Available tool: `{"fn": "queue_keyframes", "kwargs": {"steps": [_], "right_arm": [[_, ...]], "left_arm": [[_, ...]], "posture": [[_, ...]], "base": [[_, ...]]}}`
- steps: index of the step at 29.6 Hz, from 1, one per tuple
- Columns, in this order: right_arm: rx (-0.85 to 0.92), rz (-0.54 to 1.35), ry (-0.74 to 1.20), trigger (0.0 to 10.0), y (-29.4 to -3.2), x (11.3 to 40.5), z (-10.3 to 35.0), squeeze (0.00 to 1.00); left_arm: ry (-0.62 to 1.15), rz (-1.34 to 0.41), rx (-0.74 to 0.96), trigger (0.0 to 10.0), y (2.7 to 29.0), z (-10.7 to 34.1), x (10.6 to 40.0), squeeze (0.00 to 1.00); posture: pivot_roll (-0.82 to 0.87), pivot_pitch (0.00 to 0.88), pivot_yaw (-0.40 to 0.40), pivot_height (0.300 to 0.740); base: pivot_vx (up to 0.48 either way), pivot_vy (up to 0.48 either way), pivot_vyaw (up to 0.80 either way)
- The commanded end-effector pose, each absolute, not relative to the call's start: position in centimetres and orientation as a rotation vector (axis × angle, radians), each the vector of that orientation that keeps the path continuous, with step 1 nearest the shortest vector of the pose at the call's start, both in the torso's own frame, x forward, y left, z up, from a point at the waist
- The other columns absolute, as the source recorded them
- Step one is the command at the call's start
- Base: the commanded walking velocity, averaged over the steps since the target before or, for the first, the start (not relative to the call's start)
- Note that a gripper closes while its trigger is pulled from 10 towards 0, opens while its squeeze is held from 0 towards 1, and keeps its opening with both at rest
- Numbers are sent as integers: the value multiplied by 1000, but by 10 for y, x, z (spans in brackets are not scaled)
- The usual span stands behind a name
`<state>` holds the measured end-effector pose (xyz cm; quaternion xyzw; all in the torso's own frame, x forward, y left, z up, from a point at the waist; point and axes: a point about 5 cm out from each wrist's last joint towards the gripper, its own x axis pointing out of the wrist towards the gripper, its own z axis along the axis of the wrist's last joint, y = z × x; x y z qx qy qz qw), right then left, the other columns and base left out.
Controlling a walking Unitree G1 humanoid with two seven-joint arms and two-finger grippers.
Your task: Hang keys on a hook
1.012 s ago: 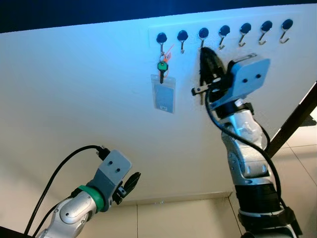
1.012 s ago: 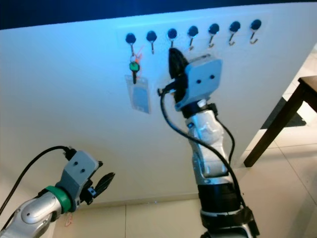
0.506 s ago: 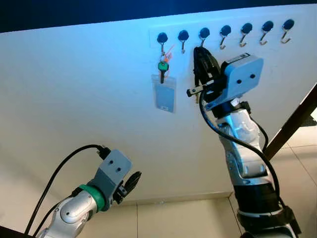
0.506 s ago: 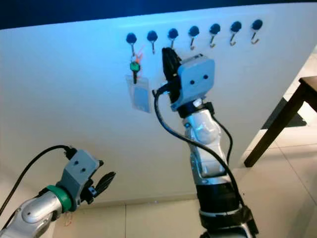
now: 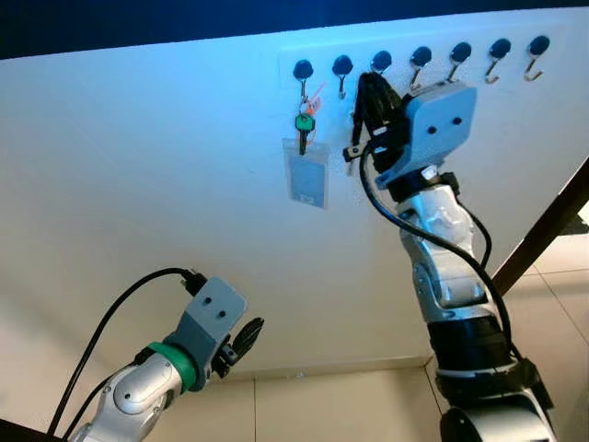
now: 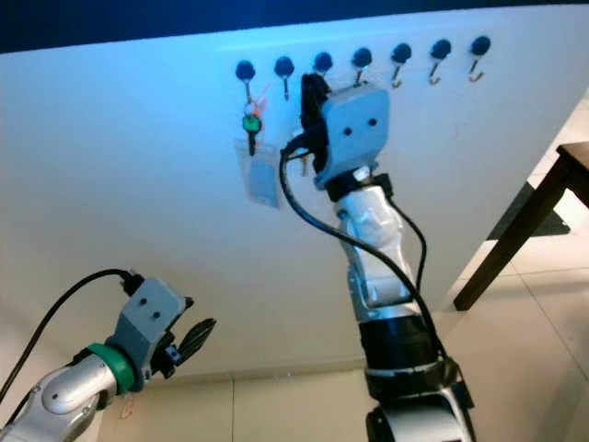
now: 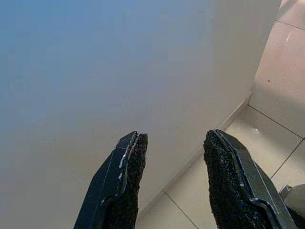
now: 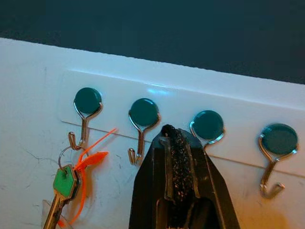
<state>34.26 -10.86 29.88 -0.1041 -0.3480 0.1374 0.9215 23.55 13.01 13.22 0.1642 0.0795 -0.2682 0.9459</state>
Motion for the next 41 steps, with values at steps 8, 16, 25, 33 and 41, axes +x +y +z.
{"fn": "queue_keyframes", "kwargs": {"steps": [8,16,25,33,41], "right_arm": [[-257,323,-684,10000,-96,350,294,0],[-262,367,-763,10000,-88,344,303,0],[-244,389,-776,10000,-89,333,298,0],[-263,369,-741,10000,-96,334,288,0],[-294,345,-769,10000,-97,335,296,0]], "left_arm": [[167,-540,346,10000,130,133,235,0],[153,-538,347,10000,130,136,236,0],[-119,-503,254,10000,133,187,237,0],[-242,-485,84,10000,131,224,239,0],[-338,-570,-84,10000,115,257,242,0]], "posture": [[-27,32,122,740],[-23,25,118,740],[-27,24,119,740],[-23,28,114,740],[-30,26,111,740]], "base": [[0,0,0],[0,0,0],[0,0,0],[0,0,0],[0,0,0]]}}
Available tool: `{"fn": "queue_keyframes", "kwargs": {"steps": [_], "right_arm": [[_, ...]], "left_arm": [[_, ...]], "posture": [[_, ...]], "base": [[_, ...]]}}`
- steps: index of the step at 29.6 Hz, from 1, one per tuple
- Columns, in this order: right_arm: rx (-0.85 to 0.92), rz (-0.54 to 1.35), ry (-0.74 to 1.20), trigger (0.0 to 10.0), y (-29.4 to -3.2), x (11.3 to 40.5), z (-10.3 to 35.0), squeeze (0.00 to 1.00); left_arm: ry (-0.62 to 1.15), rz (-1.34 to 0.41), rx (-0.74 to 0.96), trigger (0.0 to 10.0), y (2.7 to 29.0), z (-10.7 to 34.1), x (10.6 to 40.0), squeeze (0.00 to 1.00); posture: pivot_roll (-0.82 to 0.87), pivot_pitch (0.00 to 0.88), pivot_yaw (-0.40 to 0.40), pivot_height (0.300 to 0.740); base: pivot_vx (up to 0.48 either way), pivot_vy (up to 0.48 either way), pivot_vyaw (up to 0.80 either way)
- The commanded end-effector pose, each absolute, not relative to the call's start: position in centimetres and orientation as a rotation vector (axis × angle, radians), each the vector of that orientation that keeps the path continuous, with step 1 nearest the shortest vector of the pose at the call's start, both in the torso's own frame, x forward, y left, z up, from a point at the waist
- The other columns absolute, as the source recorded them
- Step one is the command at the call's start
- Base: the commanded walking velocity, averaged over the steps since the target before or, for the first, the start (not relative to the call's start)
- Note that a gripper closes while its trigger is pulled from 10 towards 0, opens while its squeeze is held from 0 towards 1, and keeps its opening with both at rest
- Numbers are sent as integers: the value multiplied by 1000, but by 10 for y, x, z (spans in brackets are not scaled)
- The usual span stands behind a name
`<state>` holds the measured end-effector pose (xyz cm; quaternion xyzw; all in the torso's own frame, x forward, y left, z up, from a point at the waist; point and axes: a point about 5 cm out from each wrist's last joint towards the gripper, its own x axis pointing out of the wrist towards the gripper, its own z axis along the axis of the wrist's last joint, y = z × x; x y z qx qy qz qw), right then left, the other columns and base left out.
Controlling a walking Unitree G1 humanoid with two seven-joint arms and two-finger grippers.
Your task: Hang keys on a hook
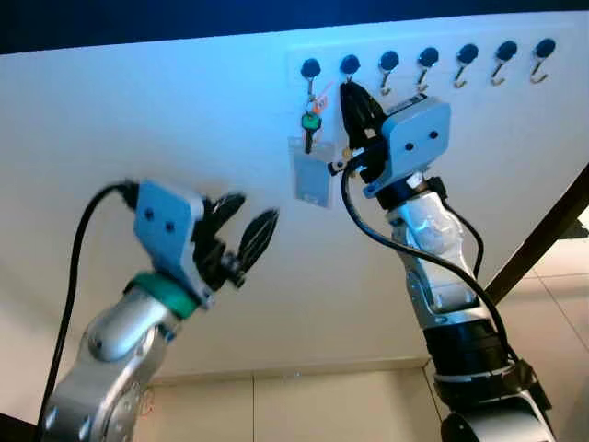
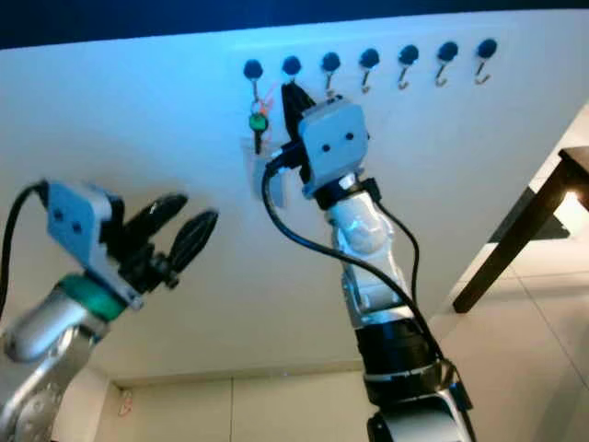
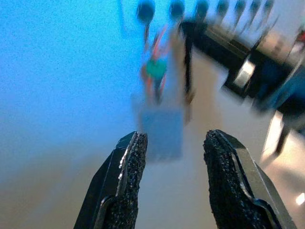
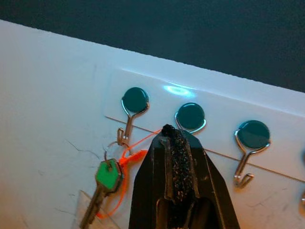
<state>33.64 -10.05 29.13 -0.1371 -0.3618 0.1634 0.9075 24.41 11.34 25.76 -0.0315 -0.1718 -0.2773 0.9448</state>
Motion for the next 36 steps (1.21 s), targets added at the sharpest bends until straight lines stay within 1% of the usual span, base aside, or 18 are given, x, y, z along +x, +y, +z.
{"fn": "queue_keyframes", "kwargs": {"steps": [1,6,8,11,19,20,23,24,32,33,34,36], "right_arm": [[-310,343,-772,10000,-96,334,296,0],[-325,343,-765,10000,-95,334,295,0],[-339,345,-746,10000,-95,335,292,0],[-367,333,-720,10000,-95,339,289,0],[-423,307,-652,10000,-96,350,286,0],[-430,314,-642,10000,-95,351,285,94],[-433,320,-636,10000,-95,352,284,94],[-442,332,-625,10000,-95,351,282,1000],[-450,368,-601,10000,-96,347,273,1000],[-440,381,-599,10000,-95,343,270,867],[-425,391,-595,10000,-95,340,268,0],[-420,396,-593,10000,-95,338,265,0]], "left_arm": [[-348,-585,-103,10000,114,261,241,0],[-368,-602,-141,10000,113,268,240,0],[-391,-614,-200,10000,111,278,241,0],[-408,-616,-238,10000,108,286,243,0],[-398,-600,-261,10000,106,290,247,0],[-390,-602,-248,10000,106,289,246,0],[-386,-603,-239,10000,107,289,246,0],[-377,-606,-218,10000,107,286,245,0],[-348,-609,-187,10000,107,283,244,0],[-346,-609,-187,10000,107,283,244,0],[-345,-609,-187,10000,107,283,244,0],[-342,-609,-187,10000,107,283,244,0]], "posture": [[-30,27,111,740],[-31,27,111,740],[-30,25,108,740],[-30,24,106,740],[-34,25,108,740],[-34,25,108,740],[-30,27,109,740],[-30,28,110,740],[-32,30,112,740],[-33,30,112,740],[-33,30,112,740],[-35,33,111,740]], "base": [[0,0,0],[0,0,0],[0,0,0],[0,0,0],[0,0,0],[0,0,0],[0,0,0],[0,0,0],[0,0,0],[0,0,0],[0,0,0],[0,0,0]]}}
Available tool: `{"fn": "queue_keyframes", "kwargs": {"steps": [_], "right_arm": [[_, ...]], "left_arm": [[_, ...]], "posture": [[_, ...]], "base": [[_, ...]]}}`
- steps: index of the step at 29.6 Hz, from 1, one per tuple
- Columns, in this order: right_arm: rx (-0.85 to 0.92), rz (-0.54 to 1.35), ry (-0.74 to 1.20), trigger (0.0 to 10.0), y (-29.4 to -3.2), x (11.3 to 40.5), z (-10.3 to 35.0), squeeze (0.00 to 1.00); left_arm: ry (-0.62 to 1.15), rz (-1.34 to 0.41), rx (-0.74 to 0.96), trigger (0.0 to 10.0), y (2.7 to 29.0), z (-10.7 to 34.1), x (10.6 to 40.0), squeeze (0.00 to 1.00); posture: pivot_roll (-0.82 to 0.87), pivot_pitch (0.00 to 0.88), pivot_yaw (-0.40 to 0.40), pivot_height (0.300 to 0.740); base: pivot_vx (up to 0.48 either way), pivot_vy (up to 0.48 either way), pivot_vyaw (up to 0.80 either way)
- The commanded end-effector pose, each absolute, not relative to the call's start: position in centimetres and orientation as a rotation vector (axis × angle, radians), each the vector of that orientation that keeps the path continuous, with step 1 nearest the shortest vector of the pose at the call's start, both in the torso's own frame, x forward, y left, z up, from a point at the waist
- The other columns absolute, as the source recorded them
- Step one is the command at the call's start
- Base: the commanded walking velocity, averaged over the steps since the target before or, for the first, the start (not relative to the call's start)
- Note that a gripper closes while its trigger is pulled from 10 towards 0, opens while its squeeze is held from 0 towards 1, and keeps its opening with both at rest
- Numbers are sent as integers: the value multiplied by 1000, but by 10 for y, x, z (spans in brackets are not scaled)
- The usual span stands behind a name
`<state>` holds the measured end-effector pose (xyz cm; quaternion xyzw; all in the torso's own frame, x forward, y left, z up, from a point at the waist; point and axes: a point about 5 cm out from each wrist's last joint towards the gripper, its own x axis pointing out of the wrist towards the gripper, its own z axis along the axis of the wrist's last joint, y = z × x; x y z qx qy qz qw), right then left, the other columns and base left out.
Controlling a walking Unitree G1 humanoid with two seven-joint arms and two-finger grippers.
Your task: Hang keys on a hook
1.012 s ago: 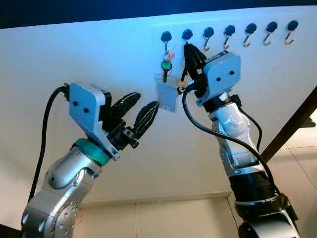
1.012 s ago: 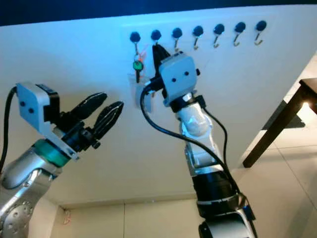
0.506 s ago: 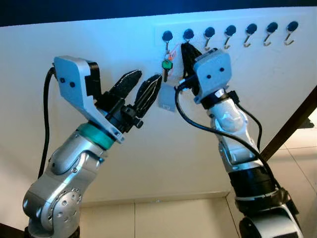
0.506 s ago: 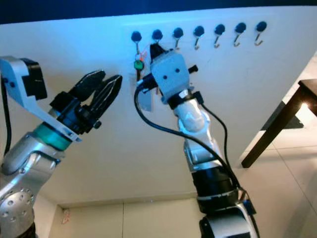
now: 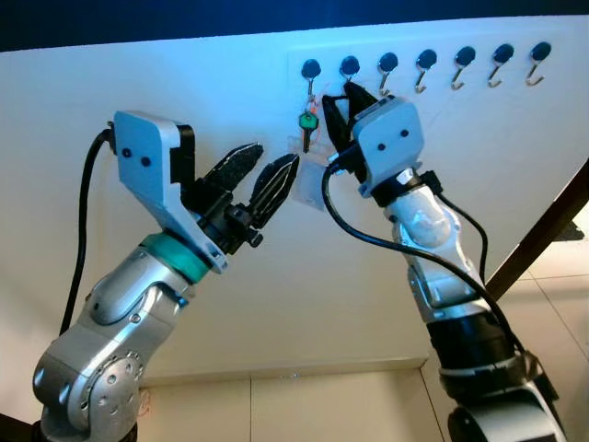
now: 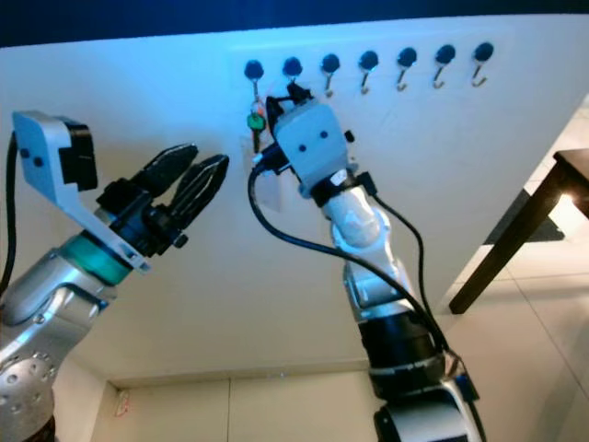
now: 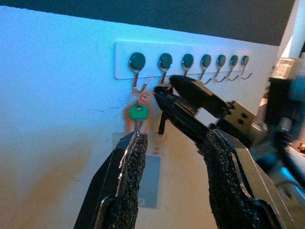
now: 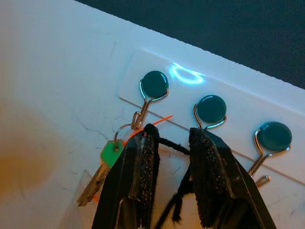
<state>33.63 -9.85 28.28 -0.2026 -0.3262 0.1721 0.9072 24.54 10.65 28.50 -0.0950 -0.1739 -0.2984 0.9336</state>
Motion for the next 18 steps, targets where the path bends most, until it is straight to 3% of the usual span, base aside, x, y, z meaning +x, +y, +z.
{"fn": "queue_keyframes", "kwargs": {"steps": [1,18], "right_arm": [[-408,395,-594,10000,-95,335,263,0],[-370,389,-670,10000,-102,306,249,0]], "left_arm": [[-340,-609,-187,10000,107,283,244,0],[-317,-616,-179,10000,108,280,244,0]], "posture": [[-35,33,111,740],[-35,36,120,740]], "base": [[0,0,0],[0,0,0]]}}
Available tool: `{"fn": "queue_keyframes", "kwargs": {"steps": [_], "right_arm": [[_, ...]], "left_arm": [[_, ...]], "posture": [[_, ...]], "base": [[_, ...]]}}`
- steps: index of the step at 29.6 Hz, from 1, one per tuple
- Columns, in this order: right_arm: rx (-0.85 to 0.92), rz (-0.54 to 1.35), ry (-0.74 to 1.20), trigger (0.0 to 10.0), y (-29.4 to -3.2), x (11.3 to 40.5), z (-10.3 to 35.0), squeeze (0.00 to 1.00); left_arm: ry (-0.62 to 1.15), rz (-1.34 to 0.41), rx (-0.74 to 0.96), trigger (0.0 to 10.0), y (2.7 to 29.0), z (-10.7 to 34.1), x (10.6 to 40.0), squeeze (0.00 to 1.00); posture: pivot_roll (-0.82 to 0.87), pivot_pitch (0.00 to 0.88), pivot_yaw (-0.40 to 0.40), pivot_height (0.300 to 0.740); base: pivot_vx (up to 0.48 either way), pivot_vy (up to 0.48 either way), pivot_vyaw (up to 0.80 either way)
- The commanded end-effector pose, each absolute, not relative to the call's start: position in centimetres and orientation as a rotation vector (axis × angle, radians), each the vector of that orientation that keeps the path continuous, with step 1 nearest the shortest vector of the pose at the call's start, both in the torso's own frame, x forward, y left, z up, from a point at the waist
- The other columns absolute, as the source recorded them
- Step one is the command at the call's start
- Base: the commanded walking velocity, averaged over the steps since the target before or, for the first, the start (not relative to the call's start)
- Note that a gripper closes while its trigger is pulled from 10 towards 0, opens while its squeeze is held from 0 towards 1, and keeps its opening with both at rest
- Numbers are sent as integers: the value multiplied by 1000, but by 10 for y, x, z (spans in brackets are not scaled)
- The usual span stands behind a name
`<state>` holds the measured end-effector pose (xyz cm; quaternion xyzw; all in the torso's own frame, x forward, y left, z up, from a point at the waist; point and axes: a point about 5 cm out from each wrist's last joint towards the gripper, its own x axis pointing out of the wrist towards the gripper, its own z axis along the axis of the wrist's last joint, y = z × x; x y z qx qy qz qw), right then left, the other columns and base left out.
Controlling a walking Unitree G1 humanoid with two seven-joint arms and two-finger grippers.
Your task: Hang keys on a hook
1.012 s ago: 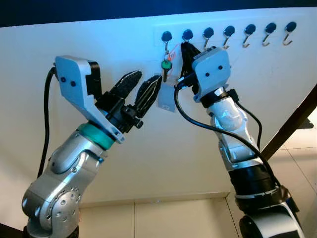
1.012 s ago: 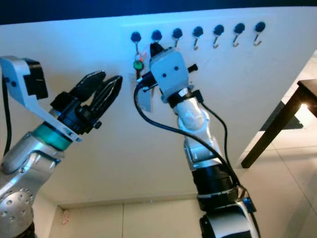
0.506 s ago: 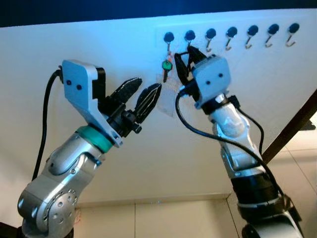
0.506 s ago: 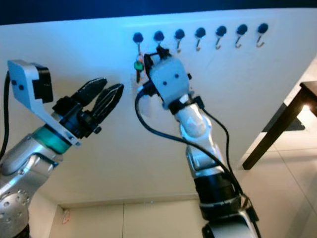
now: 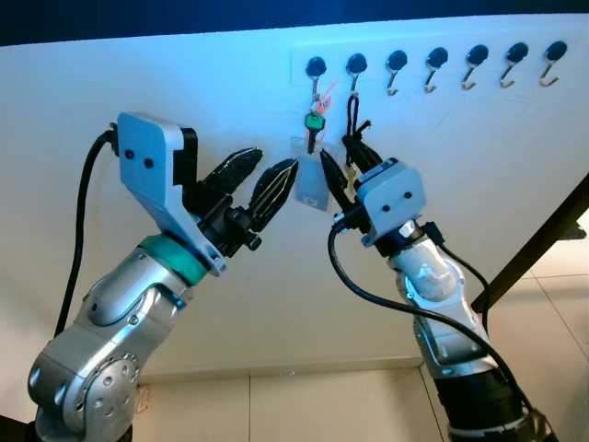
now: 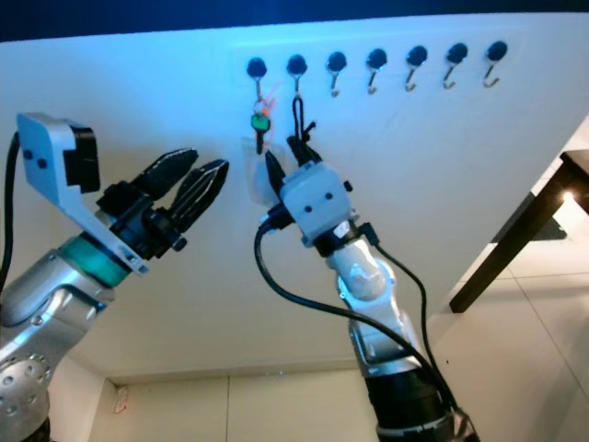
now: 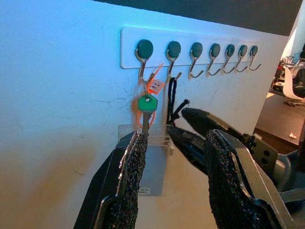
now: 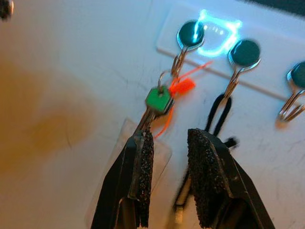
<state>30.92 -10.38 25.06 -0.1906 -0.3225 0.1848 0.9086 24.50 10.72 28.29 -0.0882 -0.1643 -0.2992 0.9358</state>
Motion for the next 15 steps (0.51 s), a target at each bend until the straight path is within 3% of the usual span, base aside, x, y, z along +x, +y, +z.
{"fn": "queue_keyframes", "kwargs": {"steps": [1,9,10,15], "right_arm": [[-370,389,-670,10000,-102,306,249,0],[-147,399,-508,10000,-100,302,217,0],[-73,392,-465,10000,-96,299,206,0],[-20,402,-416,10000,-84,288,188,0]], "left_arm": [[-317,-616,-179,10000,108,280,244,0],[-320,-518,-57,10000,112,274,252,0],[-291,-444,-5,10000,118,263,258,0],[-218,-273,65,10000,134,237,268,0]], "posture": [[-35,36,120,740],[-46,21,106,740],[-49,16,103,740],[-60,10,100,740]], "base": [[0,0,0],[0,0,0],[0,0,0],[0,0,0]]}}
